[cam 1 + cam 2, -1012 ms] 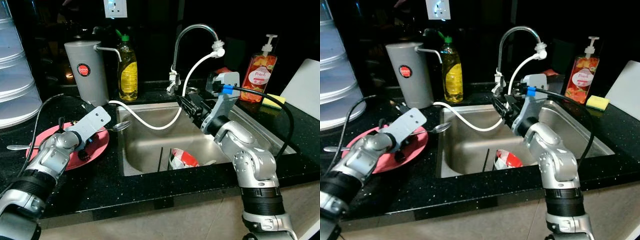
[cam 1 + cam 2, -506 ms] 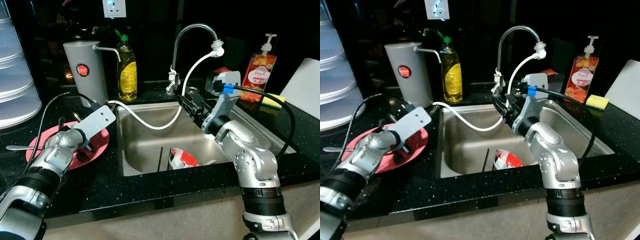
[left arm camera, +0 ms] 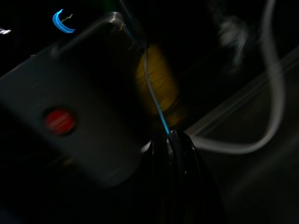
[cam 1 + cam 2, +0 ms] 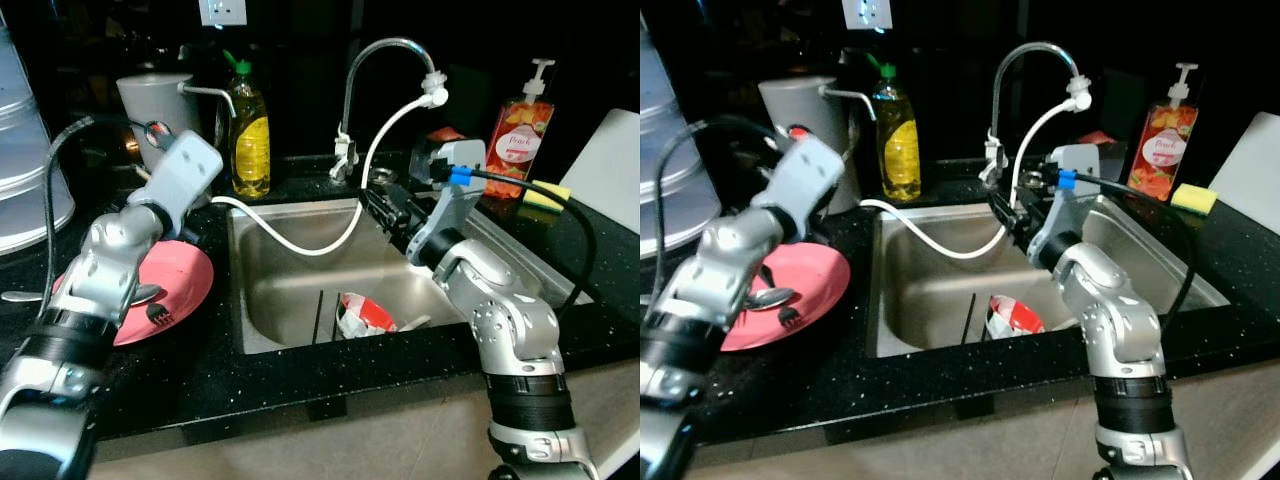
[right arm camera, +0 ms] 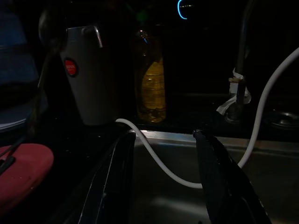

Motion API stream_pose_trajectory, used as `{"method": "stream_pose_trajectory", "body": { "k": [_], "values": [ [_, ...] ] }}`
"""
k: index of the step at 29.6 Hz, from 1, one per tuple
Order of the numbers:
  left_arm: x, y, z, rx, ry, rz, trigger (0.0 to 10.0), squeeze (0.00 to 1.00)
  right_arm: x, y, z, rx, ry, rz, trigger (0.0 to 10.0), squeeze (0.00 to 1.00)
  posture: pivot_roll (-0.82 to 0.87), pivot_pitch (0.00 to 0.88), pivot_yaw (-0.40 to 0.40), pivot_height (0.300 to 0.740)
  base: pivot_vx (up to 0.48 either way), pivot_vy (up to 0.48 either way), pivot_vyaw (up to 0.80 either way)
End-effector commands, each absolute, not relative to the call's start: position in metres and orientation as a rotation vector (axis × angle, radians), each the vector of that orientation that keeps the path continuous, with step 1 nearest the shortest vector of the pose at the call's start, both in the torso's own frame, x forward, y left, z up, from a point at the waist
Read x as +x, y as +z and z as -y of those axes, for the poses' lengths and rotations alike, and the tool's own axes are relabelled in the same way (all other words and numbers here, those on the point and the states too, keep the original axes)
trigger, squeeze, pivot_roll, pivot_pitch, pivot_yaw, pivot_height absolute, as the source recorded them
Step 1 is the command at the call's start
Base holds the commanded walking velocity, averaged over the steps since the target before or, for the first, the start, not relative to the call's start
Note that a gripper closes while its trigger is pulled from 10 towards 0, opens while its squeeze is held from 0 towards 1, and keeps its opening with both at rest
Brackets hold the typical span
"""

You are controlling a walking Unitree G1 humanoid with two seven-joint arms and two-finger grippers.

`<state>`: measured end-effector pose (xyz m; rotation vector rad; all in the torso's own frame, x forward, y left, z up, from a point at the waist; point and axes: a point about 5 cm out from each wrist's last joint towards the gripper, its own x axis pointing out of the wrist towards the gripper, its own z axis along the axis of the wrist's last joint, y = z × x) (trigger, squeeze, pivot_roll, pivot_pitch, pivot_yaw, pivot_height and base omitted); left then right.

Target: Kitchen organization

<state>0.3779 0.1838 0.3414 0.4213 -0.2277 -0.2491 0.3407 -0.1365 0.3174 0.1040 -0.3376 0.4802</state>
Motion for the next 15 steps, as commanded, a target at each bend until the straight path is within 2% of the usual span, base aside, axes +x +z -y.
{"method": "stream_pose_trajectory", "body": {
  "k": [1,3,6,11,12,15],
  "values": [
    [0.378,0.344,-0.178,0.351,-0.292,0.224,10.0,0.00,0.341,0.320,0.139,0.109,0.474,0.344,10.0,0.00,-0.04,0.085,0.011,0.740,0.000,0.000,0.00],
    [0.380,0.345,-0.171,0.288,-0.332,0.220,10.0,0.00,0.342,0.322,0.143,0.105,0.462,0.352,10.0,0.00,-0.05,0.085,0.014,0.740,0.000,0.000,0.00],
    [0.389,0.340,-0.139,0.094,-0.498,0.148,10.0,0.00,0.341,0.330,0.161,0.085,0.394,0.380,10.0,0.00,-0.06,0.080,0.029,0.740,0.000,0.000,0.00],
    [0.391,0.333,-0.121,0.094,-0.592,0.078,10.0,0.00,0.340,0.331,0.172,0.061,0.357,0.384,10.0,0.00,-0.06,0.076,0.040,0.740,0.000,0.000,0.00],
    [0.391,0.320,-0.102,0.132,-0.708,-0.015,10.0,0.00,0.337,0.330,0.187,0.025,0.313,0.378,10.0,0.00,-0.07,0.072,0.049,0.740,0.000,0.000,0.00],
    [0.391,0.309,-0.092,0.166,-0.763,-0.069,10.0,0.00,0.336,0.329,0.196,0.005,0.287,0.370,10.0,0.00,-0.07,0.070,0.052,0.740,0.000,0.000,0.00]
  ]
}}
